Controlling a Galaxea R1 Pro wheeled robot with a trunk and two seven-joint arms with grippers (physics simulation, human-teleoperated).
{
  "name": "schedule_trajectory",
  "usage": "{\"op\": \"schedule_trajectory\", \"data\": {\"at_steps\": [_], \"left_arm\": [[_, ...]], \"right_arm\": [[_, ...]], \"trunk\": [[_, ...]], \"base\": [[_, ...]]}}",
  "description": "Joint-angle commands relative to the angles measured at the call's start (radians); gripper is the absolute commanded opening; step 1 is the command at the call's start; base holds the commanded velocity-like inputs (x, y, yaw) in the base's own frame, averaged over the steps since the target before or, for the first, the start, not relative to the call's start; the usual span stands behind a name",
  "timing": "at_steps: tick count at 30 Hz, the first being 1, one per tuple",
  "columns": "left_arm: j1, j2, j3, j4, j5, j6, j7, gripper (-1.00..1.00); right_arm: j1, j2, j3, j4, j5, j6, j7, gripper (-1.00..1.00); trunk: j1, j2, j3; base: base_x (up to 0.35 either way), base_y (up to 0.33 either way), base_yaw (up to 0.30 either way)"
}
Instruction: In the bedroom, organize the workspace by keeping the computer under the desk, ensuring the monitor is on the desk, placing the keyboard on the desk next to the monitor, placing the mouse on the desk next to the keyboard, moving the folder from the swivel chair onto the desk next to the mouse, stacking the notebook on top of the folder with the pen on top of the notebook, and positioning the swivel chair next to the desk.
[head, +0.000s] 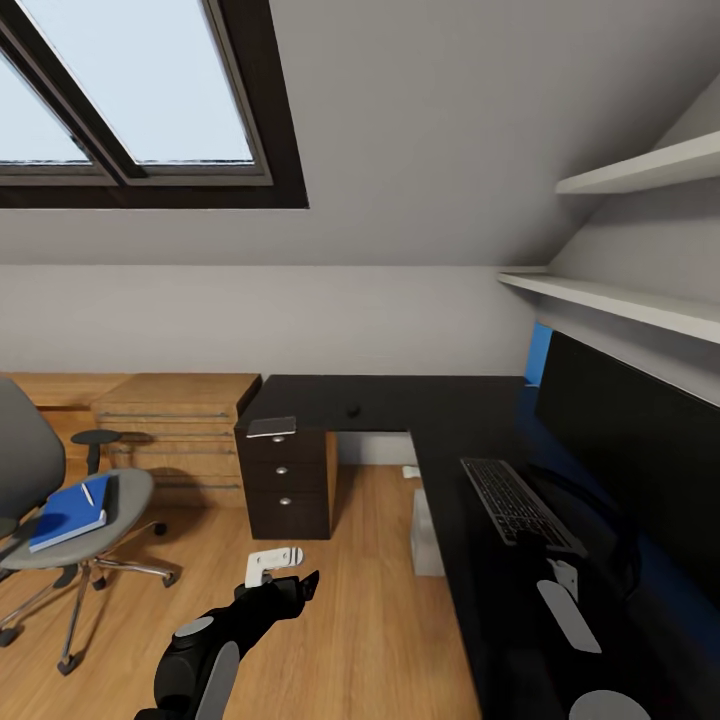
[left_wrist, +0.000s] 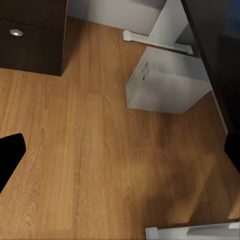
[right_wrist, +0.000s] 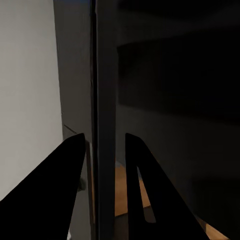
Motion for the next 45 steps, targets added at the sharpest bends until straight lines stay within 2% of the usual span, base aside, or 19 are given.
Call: {"op": "schedule_trajectory", "data": {"at_steps": [1, 14, 15, 33, 45], "left_arm": [[-0.001, 0.0, 0.0, -0.001, 0.009, 0.005, 0.006, 1.0], [-0.001, 0.0, 0.0, -0.001, 0.009, 0.005, 0.006, 1.0], [-0.001, 0.0, 0.0, -0.001, 0.009, 0.005, 0.006, 1.0], [-0.001, 0.0, 0.0, -0.001, 0.009, 0.005, 0.006, 1.0], [-0.001, 0.0, 0.0, -0.001, 0.009, 0.005, 0.006, 1.0]], "right_arm": [[0.0, 0.001, -0.001, -0.002, -0.009, -0.003, -0.003, -1.0], [0.0, 0.001, -0.001, -0.002, -0.01, 0.001, -0.003, -1.0], [0.0, 0.001, -0.001, -0.002, -0.01, 0.001, -0.004, 1.0], [0.0, 0.0, -0.001, -0.003, -0.009, 0.0, -0.003, 1.0], [0.0, 0.0, -0.001, -0.003, -0.009, 0.0, -0.004, 1.0]], "trunk": [[0.0, -0.001, -0.001], [0.0, -0.001, -0.001], [0.0, -0.001, -0.001], [0.0, -0.001, -0.001], [0.0, -0.001, -0.001]], "base": [[0.044, 0.03, 0.0], [0.006, 0.004, 0.0], [0.0, 0.0, 0.0], [-0.003, 0.0, 0.0], [-0.148, -0.107, 0.0]]}}
